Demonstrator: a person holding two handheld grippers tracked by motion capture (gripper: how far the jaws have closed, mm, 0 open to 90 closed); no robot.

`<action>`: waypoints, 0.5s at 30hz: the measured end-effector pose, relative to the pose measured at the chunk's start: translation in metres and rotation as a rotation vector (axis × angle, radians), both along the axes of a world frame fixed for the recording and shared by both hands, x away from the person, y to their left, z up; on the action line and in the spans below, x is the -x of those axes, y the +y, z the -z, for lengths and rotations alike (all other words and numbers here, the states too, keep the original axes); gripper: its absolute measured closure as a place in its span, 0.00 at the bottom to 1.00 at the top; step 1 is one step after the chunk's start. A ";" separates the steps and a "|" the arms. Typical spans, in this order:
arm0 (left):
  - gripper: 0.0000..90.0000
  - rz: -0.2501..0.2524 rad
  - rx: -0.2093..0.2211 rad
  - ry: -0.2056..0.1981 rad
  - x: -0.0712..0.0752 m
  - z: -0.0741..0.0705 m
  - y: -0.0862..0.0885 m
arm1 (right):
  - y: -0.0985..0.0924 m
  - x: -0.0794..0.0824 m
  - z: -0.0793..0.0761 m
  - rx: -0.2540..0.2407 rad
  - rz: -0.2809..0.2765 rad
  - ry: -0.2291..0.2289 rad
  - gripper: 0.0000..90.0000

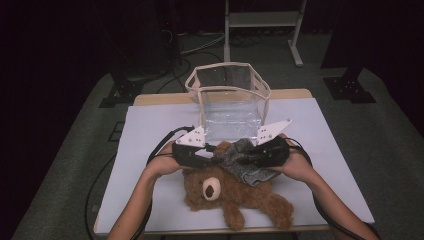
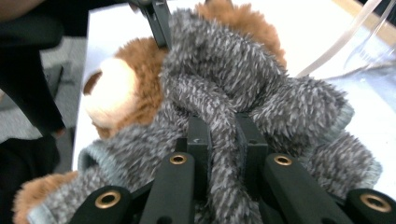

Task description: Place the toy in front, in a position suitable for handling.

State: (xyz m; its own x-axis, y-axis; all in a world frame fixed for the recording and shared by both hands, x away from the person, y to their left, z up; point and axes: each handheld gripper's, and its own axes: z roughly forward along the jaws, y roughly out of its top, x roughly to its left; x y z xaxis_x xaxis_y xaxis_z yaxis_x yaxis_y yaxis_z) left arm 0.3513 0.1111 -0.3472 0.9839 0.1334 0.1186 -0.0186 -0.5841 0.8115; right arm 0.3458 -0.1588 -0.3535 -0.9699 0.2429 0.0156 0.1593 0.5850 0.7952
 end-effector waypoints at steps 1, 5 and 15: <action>0.70 -0.001 -0.004 0.001 0.000 0.000 0.000 | 0.002 0.000 0.003 0.023 -0.004 -0.002 0.87; 0.69 -0.015 -0.013 0.005 -0.001 0.003 -0.001 | 0.002 0.003 0.005 0.083 0.002 -0.016 0.87; 0.58 -0.014 -0.025 -0.006 0.022 0.002 0.023 | -0.036 -0.005 0.011 0.077 0.095 0.026 0.87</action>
State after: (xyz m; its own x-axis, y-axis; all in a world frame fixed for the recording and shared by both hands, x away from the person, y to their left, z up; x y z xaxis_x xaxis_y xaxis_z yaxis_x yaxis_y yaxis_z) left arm 0.3292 0.1342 -0.3495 0.9813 0.1438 0.1277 -0.0151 -0.6041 0.7968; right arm 0.3505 -0.1951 -0.3646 -0.9419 0.3353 0.0183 0.2371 0.6257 0.7431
